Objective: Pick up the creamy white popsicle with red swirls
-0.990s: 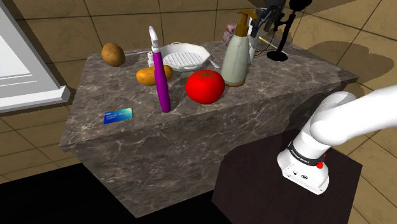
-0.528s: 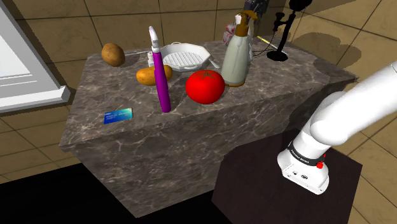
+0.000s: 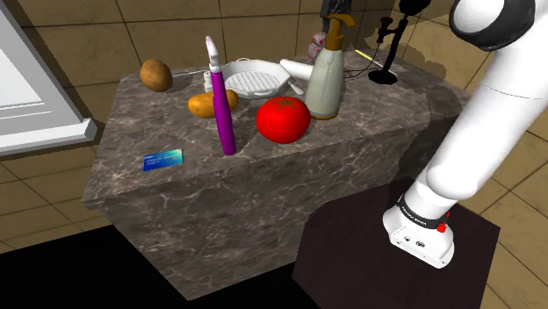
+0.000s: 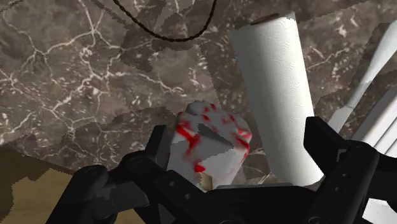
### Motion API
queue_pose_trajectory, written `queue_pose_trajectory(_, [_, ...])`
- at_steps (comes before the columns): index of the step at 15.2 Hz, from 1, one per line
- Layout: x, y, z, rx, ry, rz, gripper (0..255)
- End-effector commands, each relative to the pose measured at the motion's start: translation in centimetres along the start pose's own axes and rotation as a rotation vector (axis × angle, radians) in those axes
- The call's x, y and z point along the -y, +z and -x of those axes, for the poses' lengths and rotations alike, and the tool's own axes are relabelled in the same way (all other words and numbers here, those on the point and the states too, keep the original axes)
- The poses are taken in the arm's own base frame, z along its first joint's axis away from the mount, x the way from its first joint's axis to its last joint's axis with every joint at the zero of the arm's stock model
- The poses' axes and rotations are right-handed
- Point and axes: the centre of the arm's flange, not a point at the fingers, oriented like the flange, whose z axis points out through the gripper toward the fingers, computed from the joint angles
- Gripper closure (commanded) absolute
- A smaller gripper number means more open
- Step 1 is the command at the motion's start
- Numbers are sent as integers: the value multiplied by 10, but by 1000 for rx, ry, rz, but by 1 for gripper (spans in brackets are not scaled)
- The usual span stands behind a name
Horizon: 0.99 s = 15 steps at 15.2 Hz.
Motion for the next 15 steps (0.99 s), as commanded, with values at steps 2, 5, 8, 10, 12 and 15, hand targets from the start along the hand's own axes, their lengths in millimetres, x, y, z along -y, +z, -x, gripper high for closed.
queue_pose_trajectory(2, [-21,6,-32,36,-15,-11,0])
queue_pose_trajectory(5, [-21,22,-32,36,-15,-11,0])
queue_pose_trajectory(8, [-22,38,-32,36,-15,-11,0])
queue_pose_trajectory(10, [-22,46,-32,36,-15,-11,0])
queue_pose_trajectory(12, [-22,46,-32,36,-15,-11,255])
queue_pose_trajectory(15, [-22,46,-32,36,-15,-11,255])
